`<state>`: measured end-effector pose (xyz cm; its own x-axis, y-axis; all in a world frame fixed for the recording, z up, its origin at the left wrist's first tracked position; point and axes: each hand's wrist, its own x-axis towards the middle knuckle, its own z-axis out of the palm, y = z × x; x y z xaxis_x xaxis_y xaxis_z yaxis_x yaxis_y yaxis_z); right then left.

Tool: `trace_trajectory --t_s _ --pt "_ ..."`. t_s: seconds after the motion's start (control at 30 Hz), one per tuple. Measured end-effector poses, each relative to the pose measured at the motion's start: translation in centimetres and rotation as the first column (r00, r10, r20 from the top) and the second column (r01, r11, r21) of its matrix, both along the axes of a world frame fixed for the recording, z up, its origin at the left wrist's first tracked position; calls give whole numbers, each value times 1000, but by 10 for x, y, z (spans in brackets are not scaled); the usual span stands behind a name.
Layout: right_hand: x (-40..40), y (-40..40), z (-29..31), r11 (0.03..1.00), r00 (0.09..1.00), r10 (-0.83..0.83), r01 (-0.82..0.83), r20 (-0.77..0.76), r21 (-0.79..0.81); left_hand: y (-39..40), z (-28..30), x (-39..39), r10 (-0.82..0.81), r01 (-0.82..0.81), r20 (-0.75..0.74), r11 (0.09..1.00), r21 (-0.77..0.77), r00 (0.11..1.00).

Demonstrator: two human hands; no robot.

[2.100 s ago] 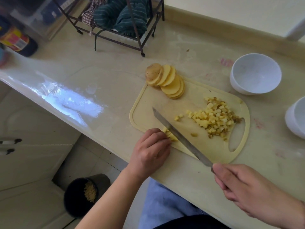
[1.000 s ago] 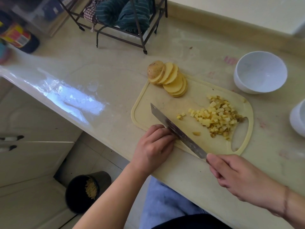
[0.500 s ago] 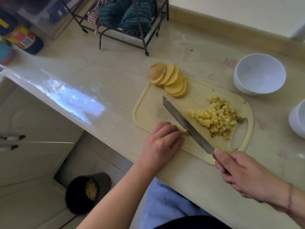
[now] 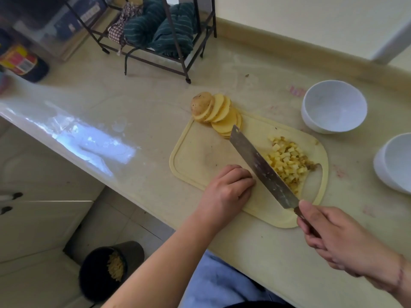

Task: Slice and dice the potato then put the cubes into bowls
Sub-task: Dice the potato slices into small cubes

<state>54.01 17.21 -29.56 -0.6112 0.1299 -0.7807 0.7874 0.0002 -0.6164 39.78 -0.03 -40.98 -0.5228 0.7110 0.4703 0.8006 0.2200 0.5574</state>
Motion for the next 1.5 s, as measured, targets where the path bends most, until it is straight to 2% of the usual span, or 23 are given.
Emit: trace_trajectory --t_s 0.2,0.33,0.43,0.53,0.63,0.7,0.73,0.8,0.9,0.97,1.03,1.13,1.23,1.37,1.5 --pt "13 2 7 997 998 -63 63 -6 -32 20 1 -5 -52 50 67 998 33 996" --pt "20 7 23 989 992 -127 127 3 -81 32 4 -10 -21 16 149 999 39 989" --pt "21 8 37 983 987 -159 158 -5 -88 38 11 -16 -108 111 179 994 -7 978" --pt "21 3 51 981 983 -182 181 -7 -65 35 33 -19 -152 171 354 985 -24 923" --pt "20 -6 62 982 983 -182 183 -32 36 20 54 -29 -26 10 587 999 31 809" --pt "19 -15 62 964 990 -125 136 -64 228 6 57 -43 89 -114 650 993 -3 755" --pt "19 -19 61 934 994 -68 92 -81 346 -2 55 -50 142 -144 626 988 -47 767" --pt "20 -28 56 864 994 26 31 -106 502 -19 48 -61 160 -109 498 986 -130 852" --pt "23 -42 44 790 991 82 3 -110 613 -39 34 -69 -72 133 267 967 -216 961" --pt "24 -49 40 690 988 151 -78 -38 720 -39 24 -71 -213 237 118 934 -267 970" --pt "24 -54 36 582 977 208 -154 36 798 -33 18 -70 -273 279 61 919 -279 960" --pt "23 -57 28 500 965 246 -209 94 840 -19 15 -68 -321 323 48 917 -233 946" --pt "24 -57 21 446 959 256 -226 118 866 -3 18 -66 -305 321 127 937 -136 944" --pt "24 -54 20 434 967 229 -207 115 877 15 24 -58 -175 243 332 954 -173 927" --pt "24 -45 22 415 961 247 -218 121 883 11 28 -61 -207 267 365 956 -122 908"
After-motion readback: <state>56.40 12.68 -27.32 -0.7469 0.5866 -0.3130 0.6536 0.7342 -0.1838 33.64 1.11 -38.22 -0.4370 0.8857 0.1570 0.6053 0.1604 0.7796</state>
